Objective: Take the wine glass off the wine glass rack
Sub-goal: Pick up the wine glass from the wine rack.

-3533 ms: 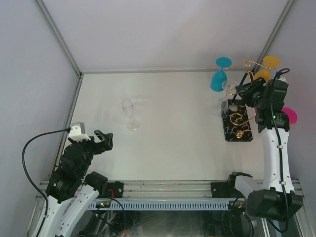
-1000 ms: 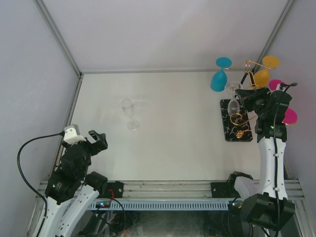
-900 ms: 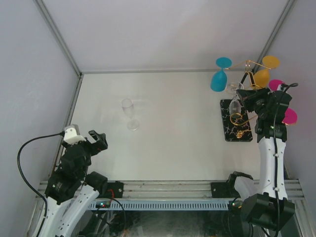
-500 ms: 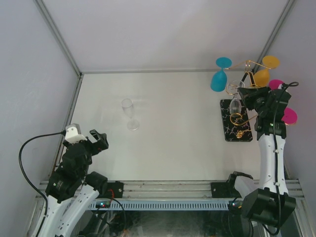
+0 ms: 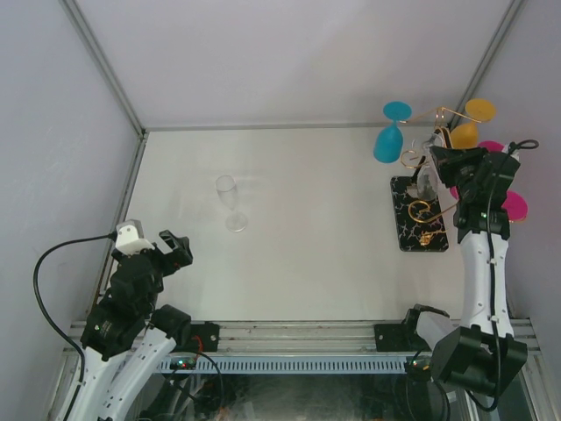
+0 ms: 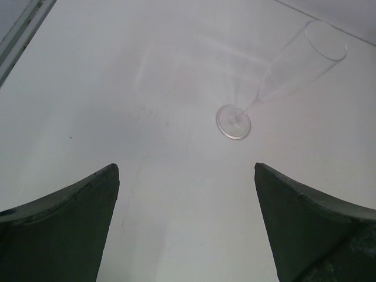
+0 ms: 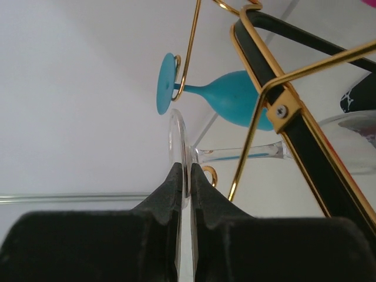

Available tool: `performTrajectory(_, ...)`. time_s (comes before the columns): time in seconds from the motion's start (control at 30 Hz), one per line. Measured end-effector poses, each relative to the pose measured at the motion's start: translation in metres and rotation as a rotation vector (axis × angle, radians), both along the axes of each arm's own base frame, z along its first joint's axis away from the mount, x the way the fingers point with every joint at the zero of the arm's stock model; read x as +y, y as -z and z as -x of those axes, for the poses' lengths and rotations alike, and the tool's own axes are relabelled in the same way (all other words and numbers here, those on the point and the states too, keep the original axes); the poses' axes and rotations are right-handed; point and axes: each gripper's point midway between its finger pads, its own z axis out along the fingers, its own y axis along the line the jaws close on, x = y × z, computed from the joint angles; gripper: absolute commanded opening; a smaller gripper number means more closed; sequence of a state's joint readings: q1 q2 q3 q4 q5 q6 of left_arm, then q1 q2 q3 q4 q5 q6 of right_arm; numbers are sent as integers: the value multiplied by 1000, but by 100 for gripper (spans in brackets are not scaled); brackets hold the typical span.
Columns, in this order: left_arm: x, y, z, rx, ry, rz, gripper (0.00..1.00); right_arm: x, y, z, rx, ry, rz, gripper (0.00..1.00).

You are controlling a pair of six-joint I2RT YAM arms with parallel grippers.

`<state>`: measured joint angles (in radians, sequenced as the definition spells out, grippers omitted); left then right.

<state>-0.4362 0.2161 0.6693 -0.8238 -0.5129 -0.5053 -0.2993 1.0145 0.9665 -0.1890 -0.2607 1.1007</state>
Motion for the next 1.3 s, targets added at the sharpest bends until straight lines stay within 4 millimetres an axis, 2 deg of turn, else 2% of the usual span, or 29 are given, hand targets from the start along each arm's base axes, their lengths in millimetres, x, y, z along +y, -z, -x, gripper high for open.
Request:
performTrajectory(0.13, 0, 0, 0, 0, 0, 0, 100, 8, -10, -11, -8, -60, -3, 0)
performTrajectory(0.23, 0, 0, 0, 0, 0, 0, 100, 22, -17, -17, -18, -137, 5, 0)
performTrajectory(0.47, 0, 0, 0, 0, 0, 0, 100, 45, -21, -15, -28, -251, 25, 0)
performTrajectory(0.73, 0, 0, 0, 0, 0, 0, 100, 64, -19, -6, -6, -345, 49, 0)
performTrajectory(1.0, 0, 0, 0, 0, 0, 0, 100, 91, -35, 6, -34, -470, 107, 0)
performTrajectory(1.07, 0, 0, 0, 0, 0, 0, 100, 99, -36, 9, -41, -507, 116, 0)
performTrajectory(1.3, 0, 0, 0, 2, 0, -1, 100, 149, -29, 31, -39, -694, 162, 0)
